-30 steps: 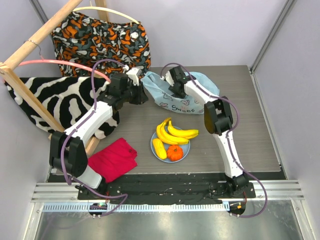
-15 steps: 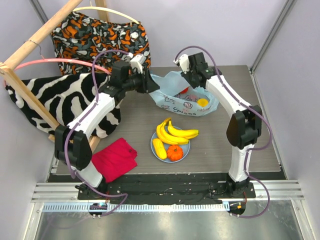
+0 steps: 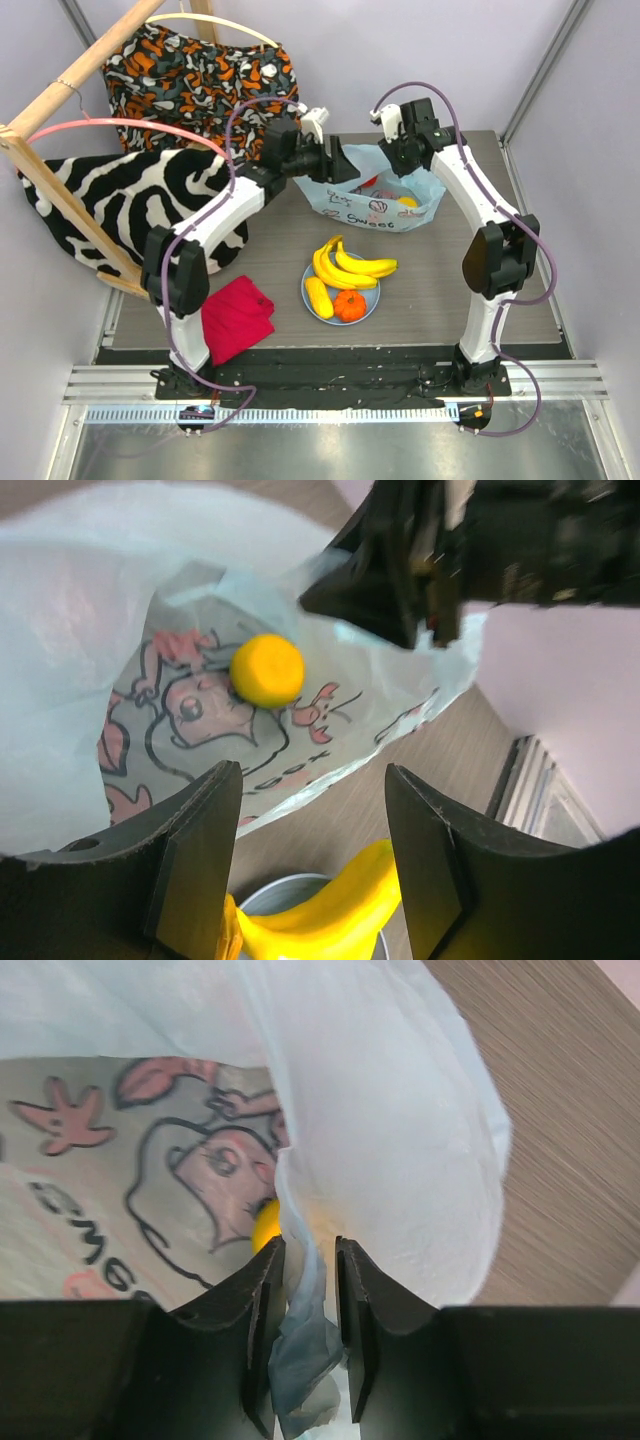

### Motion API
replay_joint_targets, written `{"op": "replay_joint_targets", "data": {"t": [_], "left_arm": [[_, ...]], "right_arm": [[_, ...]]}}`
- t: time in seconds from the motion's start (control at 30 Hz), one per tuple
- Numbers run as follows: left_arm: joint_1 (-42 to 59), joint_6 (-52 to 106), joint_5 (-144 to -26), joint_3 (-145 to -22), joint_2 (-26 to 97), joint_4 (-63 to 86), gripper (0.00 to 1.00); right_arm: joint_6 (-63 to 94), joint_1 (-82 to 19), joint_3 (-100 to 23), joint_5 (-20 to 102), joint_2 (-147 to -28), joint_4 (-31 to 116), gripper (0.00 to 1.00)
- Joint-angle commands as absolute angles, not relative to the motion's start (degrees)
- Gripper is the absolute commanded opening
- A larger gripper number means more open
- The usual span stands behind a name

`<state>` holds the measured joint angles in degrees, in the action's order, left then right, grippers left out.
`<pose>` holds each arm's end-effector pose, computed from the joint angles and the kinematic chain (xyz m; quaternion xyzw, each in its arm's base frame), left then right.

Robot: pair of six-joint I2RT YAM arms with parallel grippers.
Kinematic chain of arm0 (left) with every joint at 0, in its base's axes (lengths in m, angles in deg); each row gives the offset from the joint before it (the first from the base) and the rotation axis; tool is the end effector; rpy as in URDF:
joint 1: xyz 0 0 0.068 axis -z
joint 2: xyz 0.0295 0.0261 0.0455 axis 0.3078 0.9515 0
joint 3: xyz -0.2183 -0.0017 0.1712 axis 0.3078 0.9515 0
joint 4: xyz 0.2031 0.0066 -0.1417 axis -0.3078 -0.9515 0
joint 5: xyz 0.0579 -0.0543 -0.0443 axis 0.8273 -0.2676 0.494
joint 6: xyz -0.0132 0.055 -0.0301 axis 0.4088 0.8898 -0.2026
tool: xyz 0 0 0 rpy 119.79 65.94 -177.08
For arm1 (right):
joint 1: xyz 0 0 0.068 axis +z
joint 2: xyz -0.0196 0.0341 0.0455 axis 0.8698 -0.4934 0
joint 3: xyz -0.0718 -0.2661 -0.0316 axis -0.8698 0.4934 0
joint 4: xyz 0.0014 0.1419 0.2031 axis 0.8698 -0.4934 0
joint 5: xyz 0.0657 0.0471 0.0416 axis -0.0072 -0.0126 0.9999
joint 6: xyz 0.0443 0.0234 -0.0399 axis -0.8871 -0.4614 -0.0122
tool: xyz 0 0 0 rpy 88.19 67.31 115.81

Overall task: Take the fake fruits out of the plastic bag
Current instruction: Adjust the plastic bag at the center of the board.

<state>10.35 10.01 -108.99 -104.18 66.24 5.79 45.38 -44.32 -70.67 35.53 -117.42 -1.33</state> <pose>0.3768 -0.2329 0.3447 0.1653 0.7705 -0.4699 0.3978 0.4141 0.1219 0.3230 -0.3205 0.8741 -0.0015 0.3650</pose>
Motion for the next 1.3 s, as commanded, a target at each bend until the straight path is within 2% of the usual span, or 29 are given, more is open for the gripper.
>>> {"op": "replay_joint_targets", "data": {"t": [0.0,0.13,0.2,0.23,0.37,0.43,0.53,0.57,0.67,0.8,0.9,1.07,1.27], "left_arm": [[13.8,14.8,-101.8,-107.4,70.4,0.9,0.63],[15.2,17.9,-92.4,-105.7,70.9,-3.8,0.65],[15.5,18.2,-89.9,-103.8,70.0,-5.0,0.66],[15.5,18.2,-89.8,-102.8,69.4,-5.1,0.66],[16.0,18.5,-90.1,-97.8,66.9,-4.9,0.66],[16.5,18.0,-90.3,-96.9,66.3,-4.8,0.66],[17.4,18.0,-90.4,-95.9,66.0,-4.7,0.66],[17.7,17.8,-90.2,-95.6,65.8,-4.6,0.66],[17.9,17.8,-89.9,-94.9,65.3,-4.4,0.66],[17.9,17.5,-89.2,-94.2,65.0,-4.5,0.66],[17.9,17.2,-89.2,-94.0,64.9,-4.4,0.66],[17.9,17.6,-88.6,-93.9,64.7,-4.6,0.66],[17.9,17.4,-88.7,-93.4,64.9,-4.2,0.66]], "right_arm": [[46.5,-45.0,-73.2,23.1,-118.4,0.3,0.32],[48.8,-45.2,-72.6,17.0,-117.0,4.9,0.37],[48.4,-45.1,-72.5,14.7,-115.9,5.9,0.5],[47.1,-44.9,-74.3,15.2,-115.1,4.9,0.58],[44.3,-42.5,-77.1,28.5,-111.6,3.1,0.63],[44.3,-39.7,-75.3,34.5,-110.6,3.6,0.61],[45.5,-37.2,-73.2,39.0,-111.9,1.3,0.52],[45.3,-37.0,-72.8,40.0,-113.3,0.7,0.46],[44.6,-37.0,-72.1,42.2,-116.7,-1.6,0.38],[45.3,-37.0,-74.6,44.2,-121.3,-5.0,0.34],[43.5,-37.0,-77.8,40.5,-122.8,-3.5,0.3],[46.6,-37.7,-80.7,20.5,-123.6,0.0,0.29],[47.5,-41.4,-85.6,17.8,-122.7,-3.3,0.29]]}}
